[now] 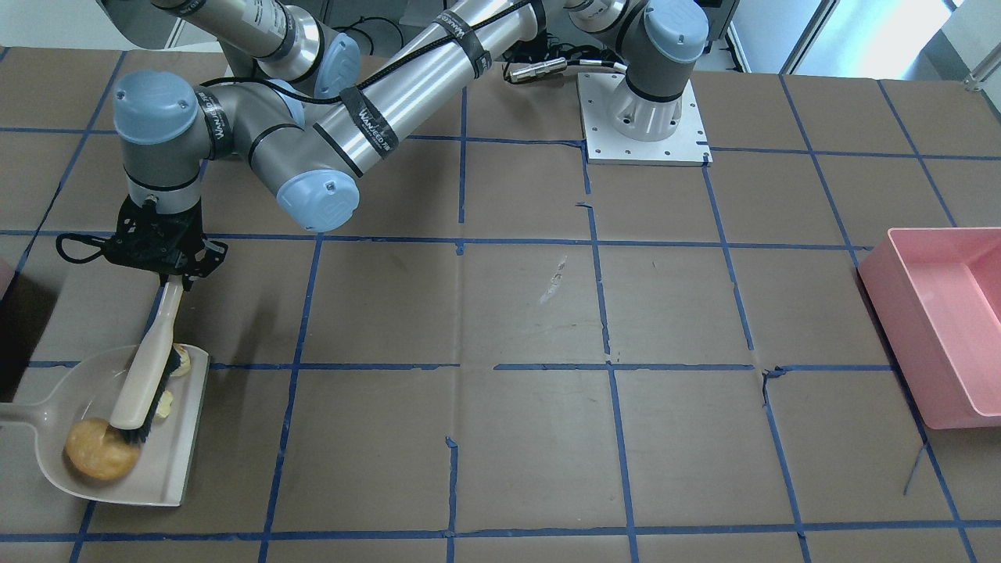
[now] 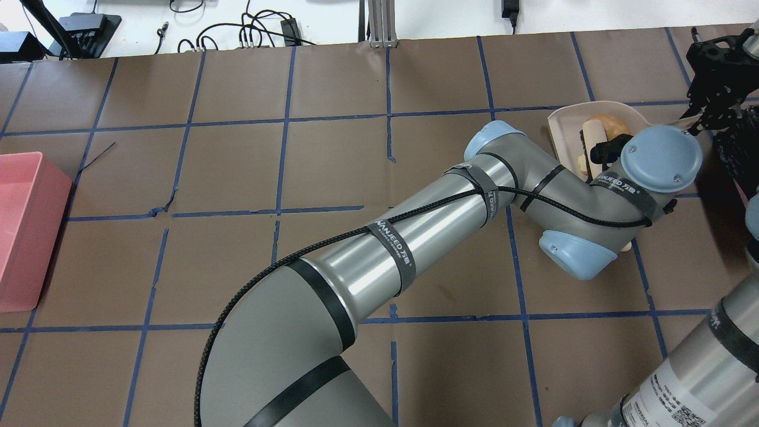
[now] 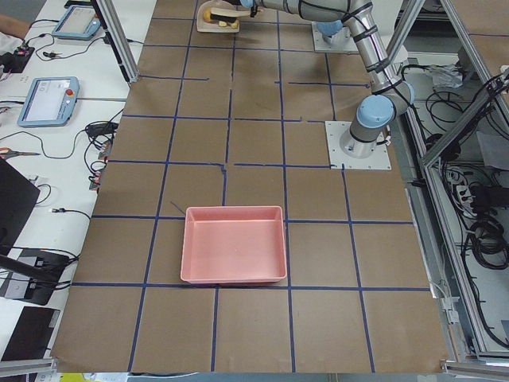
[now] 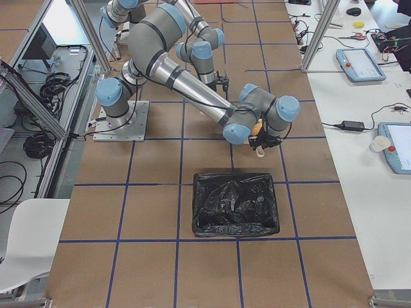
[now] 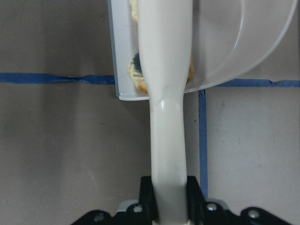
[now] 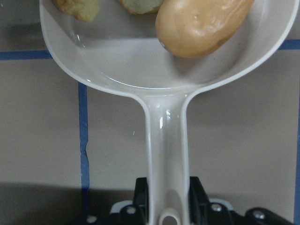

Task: Sweep and dump trash in nearest bin
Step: 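Brush the remaining bread deeper into the dustpan with the left gripper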

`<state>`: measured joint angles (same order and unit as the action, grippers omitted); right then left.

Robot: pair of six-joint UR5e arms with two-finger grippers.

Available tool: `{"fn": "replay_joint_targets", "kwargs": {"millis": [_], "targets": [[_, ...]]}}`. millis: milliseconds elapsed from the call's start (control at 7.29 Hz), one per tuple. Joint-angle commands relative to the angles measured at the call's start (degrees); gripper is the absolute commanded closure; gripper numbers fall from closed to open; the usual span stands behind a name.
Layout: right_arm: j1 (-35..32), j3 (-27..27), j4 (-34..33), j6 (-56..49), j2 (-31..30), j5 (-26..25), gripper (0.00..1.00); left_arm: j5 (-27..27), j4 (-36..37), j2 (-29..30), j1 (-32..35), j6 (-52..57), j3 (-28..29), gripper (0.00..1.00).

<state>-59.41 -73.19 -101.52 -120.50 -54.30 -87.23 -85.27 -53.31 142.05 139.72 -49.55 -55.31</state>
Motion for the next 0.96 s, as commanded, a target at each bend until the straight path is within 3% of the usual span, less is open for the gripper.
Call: {"fn": "replay_joint_targets", "kwargs": {"millis": [0, 823], "targets": [[0.0, -0.1, 0.2, 0.0, 0.1, 1.7, 1.00, 0.1, 0.0, -0.5, -0.1, 2.2, 0.0, 0.99], [0.0, -0.1, 0.2, 0.0, 0.2, 1.8, 1.00, -0.1, 0.0, -1.0, -1.6, 6.0, -0.9, 0.99]]}}
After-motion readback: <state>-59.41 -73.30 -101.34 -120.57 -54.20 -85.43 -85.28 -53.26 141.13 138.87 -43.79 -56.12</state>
